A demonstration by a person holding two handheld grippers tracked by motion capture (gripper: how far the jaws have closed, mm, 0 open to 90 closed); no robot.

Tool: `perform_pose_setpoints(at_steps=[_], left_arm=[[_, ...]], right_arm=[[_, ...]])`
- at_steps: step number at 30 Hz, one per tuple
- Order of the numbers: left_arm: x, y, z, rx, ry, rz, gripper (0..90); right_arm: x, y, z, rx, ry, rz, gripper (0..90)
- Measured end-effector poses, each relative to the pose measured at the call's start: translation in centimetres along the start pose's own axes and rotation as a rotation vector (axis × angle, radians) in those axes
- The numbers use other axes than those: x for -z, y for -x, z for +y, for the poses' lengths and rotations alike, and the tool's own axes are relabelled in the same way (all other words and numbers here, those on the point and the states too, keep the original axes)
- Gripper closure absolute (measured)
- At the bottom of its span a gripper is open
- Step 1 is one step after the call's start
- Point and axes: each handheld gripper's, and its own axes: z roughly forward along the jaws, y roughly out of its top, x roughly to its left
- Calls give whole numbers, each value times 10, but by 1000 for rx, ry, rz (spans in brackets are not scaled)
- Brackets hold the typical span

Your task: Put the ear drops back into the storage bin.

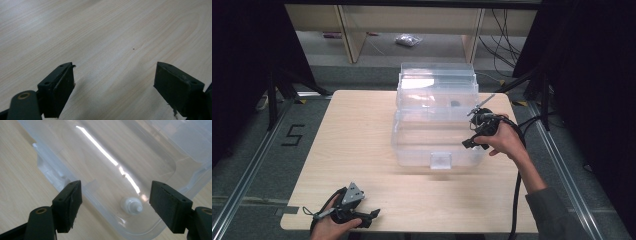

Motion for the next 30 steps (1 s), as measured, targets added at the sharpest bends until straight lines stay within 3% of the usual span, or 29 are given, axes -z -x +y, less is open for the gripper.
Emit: perform_pose_setpoints(at_steps=[3,4,10,11,12,15,18,20,30], left_arm=[[0,0,0,-10,-4,0,159],[0,0,0,-10,-2,0,159],[0,0,0,-4,2,2,159],[0,0,0,-6,0,2,159],[0,0,0,-6,-2,1,159],[0,0,0,-9,0,2,159],[0,0,0,-7,-3,1,159],[0,0,0,-9,1,2,158],[0,0,0,-8,1,4,159]], right_arm=[[1,-3,-4,-15,9,3,272],[0,-2,-5,10,23,4,272],[3,-9,-11,-18,43,14,272],[2,-9,-11,-10,53,18,272],[0,-9,-12,29,68,16,272],[1,-13,-13,-9,56,18,272],[-2,-14,-14,34,90,24,272],[-2,-17,-16,15,89,25,270],[-3,-23,-22,30,126,33,262]])
